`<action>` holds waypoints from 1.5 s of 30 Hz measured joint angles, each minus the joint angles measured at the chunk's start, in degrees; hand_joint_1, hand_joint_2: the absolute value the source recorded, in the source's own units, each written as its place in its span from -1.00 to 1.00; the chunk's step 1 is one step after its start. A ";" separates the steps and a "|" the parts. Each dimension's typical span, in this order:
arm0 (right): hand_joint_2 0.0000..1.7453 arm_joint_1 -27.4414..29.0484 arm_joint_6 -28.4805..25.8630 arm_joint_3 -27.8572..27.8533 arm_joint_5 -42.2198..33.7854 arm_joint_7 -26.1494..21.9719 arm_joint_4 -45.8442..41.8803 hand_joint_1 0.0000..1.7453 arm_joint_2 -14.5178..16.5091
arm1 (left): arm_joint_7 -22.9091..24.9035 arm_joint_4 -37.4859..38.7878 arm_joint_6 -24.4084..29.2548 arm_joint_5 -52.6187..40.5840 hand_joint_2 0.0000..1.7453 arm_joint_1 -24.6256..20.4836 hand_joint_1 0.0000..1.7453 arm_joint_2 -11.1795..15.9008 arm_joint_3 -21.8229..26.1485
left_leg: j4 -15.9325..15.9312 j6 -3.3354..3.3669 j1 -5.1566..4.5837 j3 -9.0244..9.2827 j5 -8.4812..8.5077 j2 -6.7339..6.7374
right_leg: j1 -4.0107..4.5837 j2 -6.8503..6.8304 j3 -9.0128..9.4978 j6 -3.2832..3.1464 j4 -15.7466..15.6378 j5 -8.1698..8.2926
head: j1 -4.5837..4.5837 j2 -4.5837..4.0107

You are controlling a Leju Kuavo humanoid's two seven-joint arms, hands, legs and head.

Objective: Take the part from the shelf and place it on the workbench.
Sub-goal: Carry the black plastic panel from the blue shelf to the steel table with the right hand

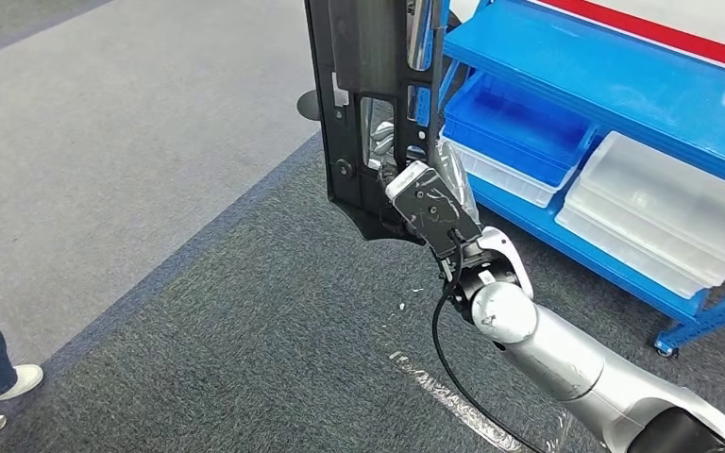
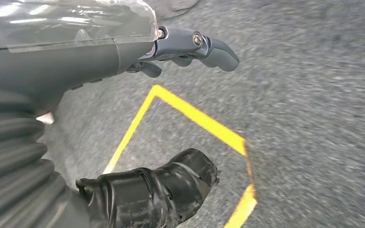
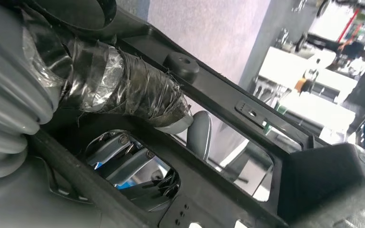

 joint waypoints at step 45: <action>1.00 2.22 0.12 -0.32 2.63 0.80 -3.01 1.00 -0.39 | -0.84 -0.11 0.07 -0.15 1.00 0.13 -1.00 -0.21 -1.76 | 14.34 -2.06 -0.28 -8.75 -3.82 5.42 | 0.52 -4.62 5.61 -2.29 -8.83 1.53 | -1.46 0.00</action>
